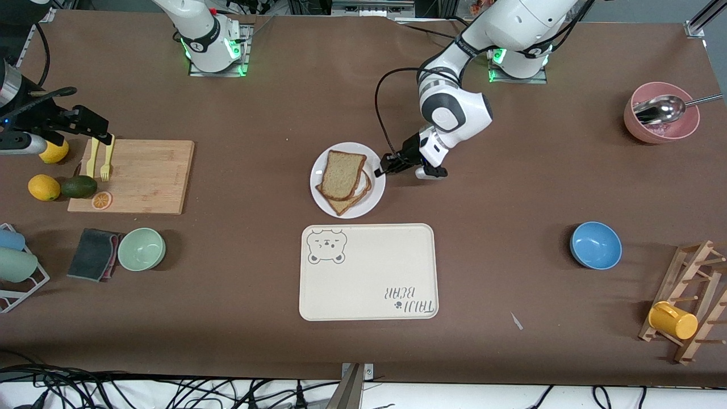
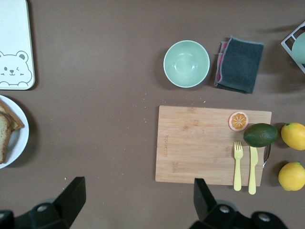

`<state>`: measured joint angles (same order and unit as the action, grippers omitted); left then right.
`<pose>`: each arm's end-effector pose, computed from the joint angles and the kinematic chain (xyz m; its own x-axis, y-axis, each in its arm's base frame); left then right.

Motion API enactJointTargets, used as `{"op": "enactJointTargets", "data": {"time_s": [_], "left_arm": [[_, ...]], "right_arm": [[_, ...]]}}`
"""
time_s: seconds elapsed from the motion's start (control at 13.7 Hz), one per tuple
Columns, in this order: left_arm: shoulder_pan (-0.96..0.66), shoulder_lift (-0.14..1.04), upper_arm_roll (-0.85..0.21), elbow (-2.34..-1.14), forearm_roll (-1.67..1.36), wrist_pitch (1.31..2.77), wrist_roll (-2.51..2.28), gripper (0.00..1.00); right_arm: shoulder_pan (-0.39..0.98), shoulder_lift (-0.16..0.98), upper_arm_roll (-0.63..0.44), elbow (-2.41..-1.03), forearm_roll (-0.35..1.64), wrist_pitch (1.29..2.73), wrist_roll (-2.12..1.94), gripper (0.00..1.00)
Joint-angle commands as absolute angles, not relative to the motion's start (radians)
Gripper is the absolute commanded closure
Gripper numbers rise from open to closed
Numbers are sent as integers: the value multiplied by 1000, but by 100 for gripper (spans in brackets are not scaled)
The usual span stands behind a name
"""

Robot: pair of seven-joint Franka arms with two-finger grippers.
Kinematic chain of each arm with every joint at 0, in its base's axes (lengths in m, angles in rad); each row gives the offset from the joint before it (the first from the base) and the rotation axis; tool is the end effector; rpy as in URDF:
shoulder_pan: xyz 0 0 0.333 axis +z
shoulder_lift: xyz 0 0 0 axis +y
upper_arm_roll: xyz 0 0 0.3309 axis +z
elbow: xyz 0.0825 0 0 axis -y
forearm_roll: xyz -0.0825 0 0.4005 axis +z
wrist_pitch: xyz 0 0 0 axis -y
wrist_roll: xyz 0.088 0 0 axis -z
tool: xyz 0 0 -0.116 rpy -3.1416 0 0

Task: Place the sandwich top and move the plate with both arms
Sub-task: 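Slide the plate with the left gripper onto the bear tray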

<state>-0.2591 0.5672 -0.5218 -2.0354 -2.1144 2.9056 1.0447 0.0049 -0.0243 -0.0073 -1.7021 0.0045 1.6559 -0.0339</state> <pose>0.4410 -0.3728 0.1647 0.9301 0.3626 -0.0591 0.2792 -0.5930 0.7553 0.5669 -0.0009 0.5872 0.9993 0.0311 -0.0217 0.0310 -0.9995 -0.0054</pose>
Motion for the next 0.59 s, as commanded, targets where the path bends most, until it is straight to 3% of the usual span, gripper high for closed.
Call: {"op": "enactJointTargets", "data": {"time_s": [0.0, 0.51], "left_arm": [[-250, 568, -528, -1993, -2163, 2911, 1069, 100], [-212, 545, -531, -1964, -2169, 2861, 1069, 100]], "right_arm": [[-3, -20, -3, -1683, 11, 1637, -37, 0], [-3, -20, -3, -1683, 11, 1637, -37, 0]]}}
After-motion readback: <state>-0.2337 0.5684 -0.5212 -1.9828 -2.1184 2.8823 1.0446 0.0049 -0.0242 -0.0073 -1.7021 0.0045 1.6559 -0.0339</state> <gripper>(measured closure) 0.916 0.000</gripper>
